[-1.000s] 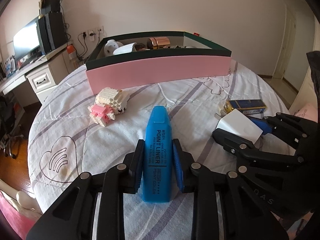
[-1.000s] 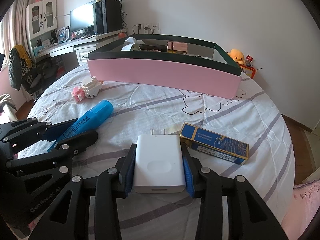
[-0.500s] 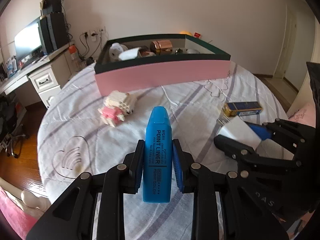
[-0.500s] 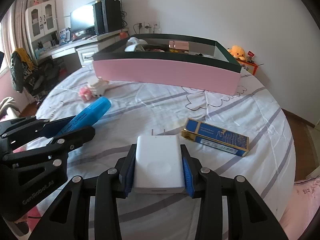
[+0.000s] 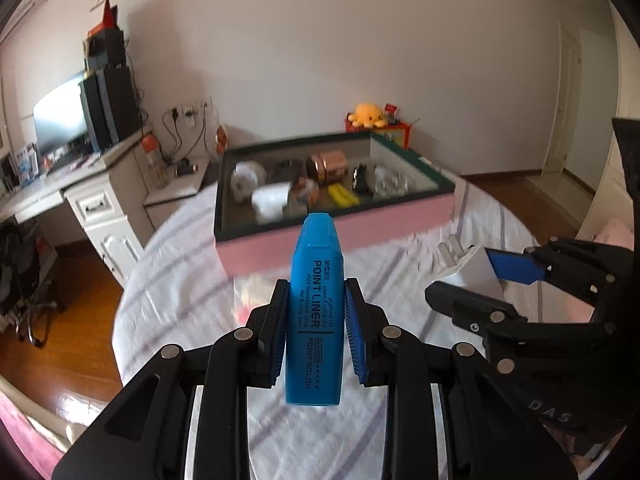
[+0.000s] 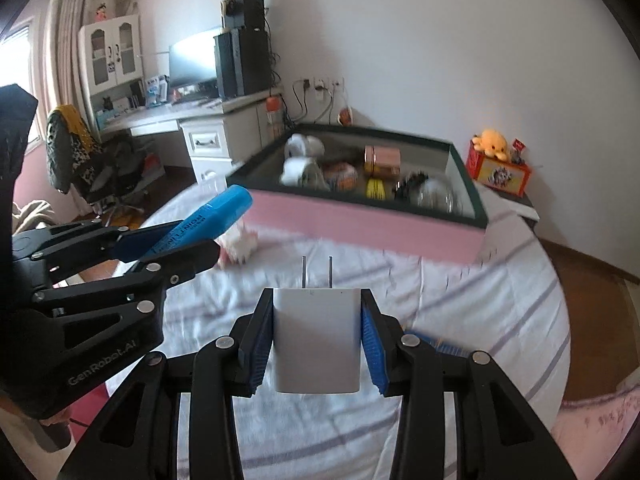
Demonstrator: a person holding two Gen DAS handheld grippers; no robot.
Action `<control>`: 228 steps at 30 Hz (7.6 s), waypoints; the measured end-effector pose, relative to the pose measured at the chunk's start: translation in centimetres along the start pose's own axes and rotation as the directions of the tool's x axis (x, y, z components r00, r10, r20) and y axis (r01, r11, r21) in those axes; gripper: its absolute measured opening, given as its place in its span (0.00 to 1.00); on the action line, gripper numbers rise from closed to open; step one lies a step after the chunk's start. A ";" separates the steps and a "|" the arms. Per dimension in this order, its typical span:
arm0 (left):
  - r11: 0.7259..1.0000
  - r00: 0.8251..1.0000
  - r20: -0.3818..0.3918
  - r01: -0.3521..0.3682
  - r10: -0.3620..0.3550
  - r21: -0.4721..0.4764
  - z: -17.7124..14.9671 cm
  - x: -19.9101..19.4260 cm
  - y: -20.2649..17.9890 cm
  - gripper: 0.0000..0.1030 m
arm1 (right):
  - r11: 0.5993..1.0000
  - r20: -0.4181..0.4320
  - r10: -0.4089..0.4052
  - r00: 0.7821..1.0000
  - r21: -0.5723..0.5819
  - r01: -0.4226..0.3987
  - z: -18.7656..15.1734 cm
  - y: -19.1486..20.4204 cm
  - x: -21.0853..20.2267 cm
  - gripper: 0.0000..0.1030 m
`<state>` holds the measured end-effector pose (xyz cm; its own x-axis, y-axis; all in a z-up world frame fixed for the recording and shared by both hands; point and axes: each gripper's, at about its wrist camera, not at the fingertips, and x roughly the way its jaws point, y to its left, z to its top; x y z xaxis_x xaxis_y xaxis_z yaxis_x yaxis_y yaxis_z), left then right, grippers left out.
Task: Organize rigid objects
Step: 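Carry the highlighter and white charger into the pink box and open both grippers, then withdraw both grippers from the box back over the bed, then grasp the blue-and-gold box with the right gripper while the left grasps the brick figure, then carry the brick figure and blue-and-gold box into the pink box and open both grippers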
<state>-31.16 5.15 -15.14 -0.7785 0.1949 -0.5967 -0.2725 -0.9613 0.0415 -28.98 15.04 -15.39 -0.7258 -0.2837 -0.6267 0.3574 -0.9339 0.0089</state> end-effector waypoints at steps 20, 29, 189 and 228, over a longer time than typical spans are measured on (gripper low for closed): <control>0.997 0.991 -0.131 0.023 -0.013 0.073 12.5 14.9 1.5 0.26 | 0.991 -0.095 -0.106 0.990 -0.096 0.097 12.1 -7.9 10.4 0.40; 0.994 0.972 -0.230 -0.013 0.038 0.109 13.1 21.1 1.4 0.26 | 0.983 -0.211 -0.162 0.964 -0.115 0.140 13.6 -10.8 17.4 0.40; 0.997 0.985 -0.165 0.042 -0.052 -0.066 -6.8 5.7 2.7 0.81 | 0.996 -0.195 -0.084 0.977 -0.043 0.077 -2.9 -3.7 8.0 0.33; 0.998 0.980 -0.198 -0.041 0.030 -0.054 -6.2 4.8 2.2 0.43 | 0.996 -0.182 -0.066 0.981 0.047 0.076 -3.9 -3.8 7.0 0.20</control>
<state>-31.95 2.70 -22.89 -0.6584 0.1239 -0.7424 -0.2092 -0.9776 0.0224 -33.14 17.42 -22.84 -0.6284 -0.1772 -0.7574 0.2733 -0.9619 -0.0018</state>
